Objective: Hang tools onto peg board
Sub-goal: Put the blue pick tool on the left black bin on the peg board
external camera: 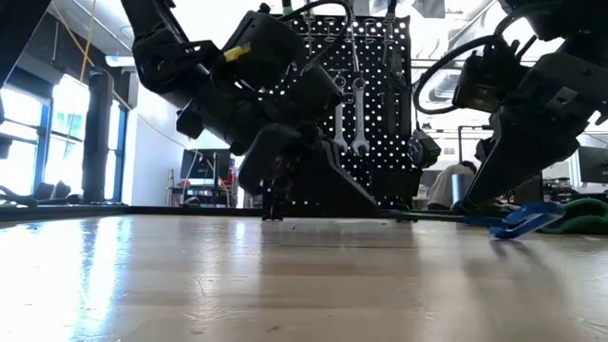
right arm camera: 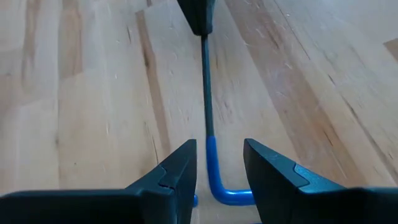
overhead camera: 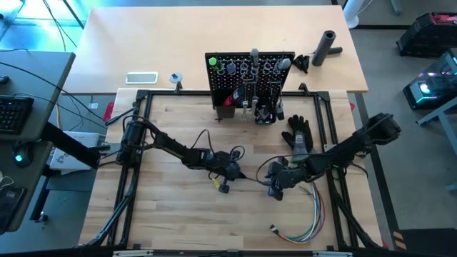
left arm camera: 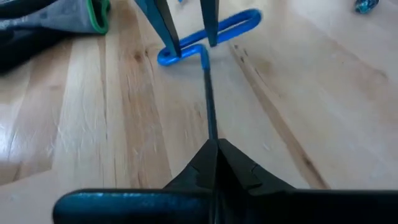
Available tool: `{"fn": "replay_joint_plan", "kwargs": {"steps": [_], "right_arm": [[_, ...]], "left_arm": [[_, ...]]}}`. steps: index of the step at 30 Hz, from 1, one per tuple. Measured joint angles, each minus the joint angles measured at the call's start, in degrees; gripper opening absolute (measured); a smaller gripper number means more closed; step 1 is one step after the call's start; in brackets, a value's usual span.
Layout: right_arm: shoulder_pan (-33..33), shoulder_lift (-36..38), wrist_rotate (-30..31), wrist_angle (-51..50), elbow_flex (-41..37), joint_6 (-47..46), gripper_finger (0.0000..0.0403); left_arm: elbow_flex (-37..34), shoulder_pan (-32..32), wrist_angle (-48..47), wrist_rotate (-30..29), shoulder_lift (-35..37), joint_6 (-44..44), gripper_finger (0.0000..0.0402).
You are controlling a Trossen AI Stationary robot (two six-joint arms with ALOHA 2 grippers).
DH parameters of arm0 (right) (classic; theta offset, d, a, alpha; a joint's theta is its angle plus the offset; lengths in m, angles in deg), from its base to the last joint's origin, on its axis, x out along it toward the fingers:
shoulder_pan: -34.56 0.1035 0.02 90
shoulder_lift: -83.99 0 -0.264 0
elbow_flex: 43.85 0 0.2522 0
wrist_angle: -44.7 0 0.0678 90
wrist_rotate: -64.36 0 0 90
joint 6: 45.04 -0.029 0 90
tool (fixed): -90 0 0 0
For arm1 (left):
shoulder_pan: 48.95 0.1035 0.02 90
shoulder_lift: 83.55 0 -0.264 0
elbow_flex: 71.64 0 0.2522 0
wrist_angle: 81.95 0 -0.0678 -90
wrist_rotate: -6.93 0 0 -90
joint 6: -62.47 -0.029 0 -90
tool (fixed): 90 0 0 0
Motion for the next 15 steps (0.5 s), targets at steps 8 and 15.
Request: {"fn": "replay_joint_plan", "kwargs": {"steps": [8,15], "right_arm": [[0.0,0.4,2.4,-2.0,2.7,1.5,0.0129],[0.0,0.5,0.2,-13.0,7.5,0.0,0.0129]], "left_arm": [[0.1,0.0,-1.3,-0.3,0.1,0.0,0.0003],[0.1,-0.1,-1.7,-0.1,0.1,-0.5,0.0001]]}}
